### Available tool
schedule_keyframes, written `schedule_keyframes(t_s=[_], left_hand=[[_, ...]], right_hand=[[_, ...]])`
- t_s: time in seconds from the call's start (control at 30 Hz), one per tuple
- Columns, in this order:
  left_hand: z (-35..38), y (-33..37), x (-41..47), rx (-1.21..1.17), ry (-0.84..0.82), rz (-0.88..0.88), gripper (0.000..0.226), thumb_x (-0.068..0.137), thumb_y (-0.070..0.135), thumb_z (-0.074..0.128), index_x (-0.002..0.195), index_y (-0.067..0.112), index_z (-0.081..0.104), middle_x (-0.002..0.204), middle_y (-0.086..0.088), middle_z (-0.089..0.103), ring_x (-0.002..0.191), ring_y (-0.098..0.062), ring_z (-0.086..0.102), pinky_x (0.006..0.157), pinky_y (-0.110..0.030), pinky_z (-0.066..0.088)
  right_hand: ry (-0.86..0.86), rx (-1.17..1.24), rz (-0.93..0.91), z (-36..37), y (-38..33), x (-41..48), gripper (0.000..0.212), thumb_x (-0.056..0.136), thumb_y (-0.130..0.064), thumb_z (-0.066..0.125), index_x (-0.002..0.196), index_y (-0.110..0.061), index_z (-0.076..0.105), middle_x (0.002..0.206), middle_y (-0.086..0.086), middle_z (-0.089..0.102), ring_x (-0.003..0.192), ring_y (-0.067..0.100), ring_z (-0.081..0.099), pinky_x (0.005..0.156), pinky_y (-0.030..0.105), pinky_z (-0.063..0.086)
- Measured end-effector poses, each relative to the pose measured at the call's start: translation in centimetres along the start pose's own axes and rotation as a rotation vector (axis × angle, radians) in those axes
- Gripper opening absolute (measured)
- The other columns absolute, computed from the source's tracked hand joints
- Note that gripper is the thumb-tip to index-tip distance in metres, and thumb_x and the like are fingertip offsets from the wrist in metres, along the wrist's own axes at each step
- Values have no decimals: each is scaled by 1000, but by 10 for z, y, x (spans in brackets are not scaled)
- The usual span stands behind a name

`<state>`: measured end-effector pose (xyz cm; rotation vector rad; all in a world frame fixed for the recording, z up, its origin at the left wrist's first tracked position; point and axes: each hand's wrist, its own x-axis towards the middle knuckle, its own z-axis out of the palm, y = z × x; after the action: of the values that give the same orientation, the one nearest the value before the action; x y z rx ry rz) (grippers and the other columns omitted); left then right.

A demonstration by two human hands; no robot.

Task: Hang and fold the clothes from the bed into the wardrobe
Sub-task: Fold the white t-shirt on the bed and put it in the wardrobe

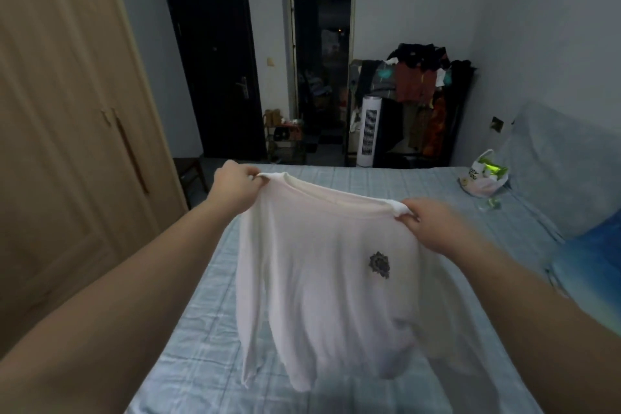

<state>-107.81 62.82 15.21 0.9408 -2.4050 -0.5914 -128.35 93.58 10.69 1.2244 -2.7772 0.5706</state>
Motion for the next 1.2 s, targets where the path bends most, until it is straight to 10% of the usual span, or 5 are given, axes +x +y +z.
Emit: schedule_keyframes(t_s=[0.23,0.47,0.77,1.2], left_hand=[[-27,-8,-23,-175,63,52,22,100,19,50,103,14,71,93,-1,66,88,-19,60,73,-33,43],[-77,-44,-33,-395,194,-43,27,101,15,38,108,14,64,102,-3,62,94,-20,55,77,-34,40],[-95,-66,-70,-294,-141,105,22,101,28,48,104,22,69,90,2,67,85,-19,63,75,-38,53],[-157,-83,-91,-590,-75,49,28,102,30,45,108,10,65,92,-9,59,79,-18,53,66,-30,42]], right_hand=[[230,371,144,10,-45,-5,24,101,-26,43,111,-22,65,103,1,66,94,20,58,74,34,42],[525,611,334,-15,-65,-24,31,100,-23,34,77,-14,51,77,13,57,71,32,55,60,36,42],[-85,649,122,85,-199,-75,9,97,-18,56,98,-15,65,87,1,69,72,14,65,62,29,52],[-185,782,75,176,-304,-99,26,88,-11,64,101,-28,48,101,-1,61,77,15,60,75,39,55]])
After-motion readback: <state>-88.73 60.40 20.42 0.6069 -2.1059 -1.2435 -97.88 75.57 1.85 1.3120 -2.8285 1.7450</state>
